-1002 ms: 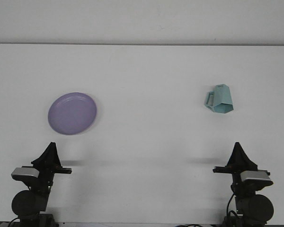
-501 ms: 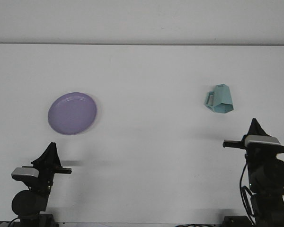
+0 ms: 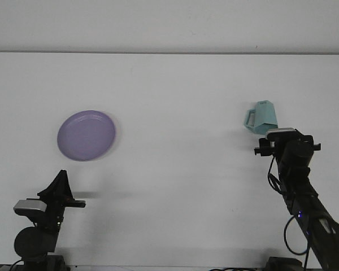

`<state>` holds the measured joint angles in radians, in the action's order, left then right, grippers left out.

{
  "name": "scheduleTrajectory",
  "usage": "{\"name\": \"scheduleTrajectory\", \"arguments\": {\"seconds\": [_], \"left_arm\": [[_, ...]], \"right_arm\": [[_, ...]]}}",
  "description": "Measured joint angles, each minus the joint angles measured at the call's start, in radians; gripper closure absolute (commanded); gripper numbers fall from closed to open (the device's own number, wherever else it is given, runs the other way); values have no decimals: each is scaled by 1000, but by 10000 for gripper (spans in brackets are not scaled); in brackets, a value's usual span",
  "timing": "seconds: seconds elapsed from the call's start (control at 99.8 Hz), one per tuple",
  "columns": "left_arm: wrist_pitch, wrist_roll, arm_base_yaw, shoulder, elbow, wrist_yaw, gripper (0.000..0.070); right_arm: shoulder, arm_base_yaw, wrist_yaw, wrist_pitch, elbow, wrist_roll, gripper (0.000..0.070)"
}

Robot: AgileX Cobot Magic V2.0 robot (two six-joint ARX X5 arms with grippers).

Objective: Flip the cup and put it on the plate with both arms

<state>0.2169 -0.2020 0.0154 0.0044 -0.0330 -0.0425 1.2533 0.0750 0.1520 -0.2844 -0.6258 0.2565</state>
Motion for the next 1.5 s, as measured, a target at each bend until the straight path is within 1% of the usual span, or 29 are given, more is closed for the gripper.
{"name": "scheduleTrajectory", "arguments": {"seconds": [0.22,0.341,0.441,0.521,0.581,0.681,0.771,1.022,1.172,1.282,1.362,1.443,1.473,1.503], "left_arm": [[0,0,0,0,0,0,688],[0,0,0,0,0,0,688],[0,0,0,0,0,0,688],[0,0,0,0,0,0,688],[0,0,0,0,0,0,688],[0,0,0,0,0,0,688],[0,0,0,0,0,0,688],[0,0,0,0,0,0,688],[0,0,0,0,0,0,688],[0,0,0,0,0,0,688],[0,0,0,0,0,0,688],[0,0,0,0,0,0,688],[0,0,0,0,0,0,688],[0,0,0,0,0,0,688]], "right_arm": [[212,43,-63,-243,0,26,198],[298,68,-106,-368,0,68,198],[367,90,-127,-452,0,104,198],[417,107,-135,-512,0,119,198],[450,123,-159,-544,-1,129,198],[501,145,-209,-545,-34,134,198],[536,154,-217,-545,-84,136,198],[623,157,-282,-533,-211,137,198],[665,156,-295,-510,-243,139,199],[667,156,-314,-519,-245,142,231],[667,156,-318,-521,-246,152,241],[668,162,-346,-521,-249,159,245],[669,163,-356,-521,-253,159,260],[672,164,-362,-521,-258,159,291]]}}
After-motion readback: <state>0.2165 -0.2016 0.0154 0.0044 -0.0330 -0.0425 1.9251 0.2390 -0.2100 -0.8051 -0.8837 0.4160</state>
